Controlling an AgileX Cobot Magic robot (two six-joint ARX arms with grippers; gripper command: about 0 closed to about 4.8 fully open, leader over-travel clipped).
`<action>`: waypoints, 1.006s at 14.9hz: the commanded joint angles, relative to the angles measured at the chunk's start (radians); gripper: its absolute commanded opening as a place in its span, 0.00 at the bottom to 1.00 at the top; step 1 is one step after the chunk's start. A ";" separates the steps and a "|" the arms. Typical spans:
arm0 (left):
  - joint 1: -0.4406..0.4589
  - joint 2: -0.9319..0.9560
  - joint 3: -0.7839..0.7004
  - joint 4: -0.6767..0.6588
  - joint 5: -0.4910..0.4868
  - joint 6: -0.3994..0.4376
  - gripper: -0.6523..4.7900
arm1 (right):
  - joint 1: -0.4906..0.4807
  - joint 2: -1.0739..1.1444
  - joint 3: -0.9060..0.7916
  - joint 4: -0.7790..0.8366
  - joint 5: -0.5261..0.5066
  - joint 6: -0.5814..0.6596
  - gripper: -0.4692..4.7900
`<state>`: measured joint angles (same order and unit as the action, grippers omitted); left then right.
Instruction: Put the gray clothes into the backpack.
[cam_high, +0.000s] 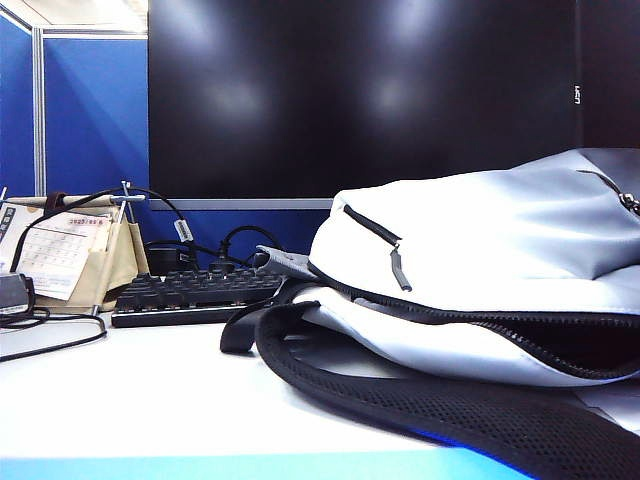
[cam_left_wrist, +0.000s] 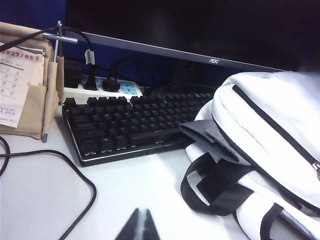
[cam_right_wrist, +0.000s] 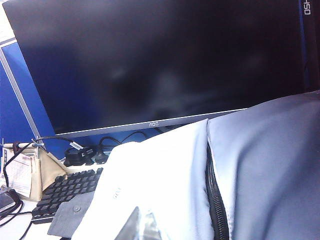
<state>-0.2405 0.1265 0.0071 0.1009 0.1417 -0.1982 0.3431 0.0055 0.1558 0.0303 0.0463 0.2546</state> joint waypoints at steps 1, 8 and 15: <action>-0.012 -0.105 0.001 -0.066 0.010 0.003 0.12 | 0.000 -0.003 0.004 0.005 0.002 0.003 0.08; 0.154 -0.124 0.000 -0.071 -0.201 0.245 0.12 | 0.005 -0.004 0.004 -0.012 0.004 0.003 0.08; 0.188 -0.124 0.000 -0.069 -0.119 0.208 0.12 | 0.005 -0.004 0.004 -0.012 0.004 0.003 0.08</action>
<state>-0.0536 0.0051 0.0071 0.0231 0.0162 0.0154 0.3477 0.0032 0.1555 0.0086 0.0498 0.2546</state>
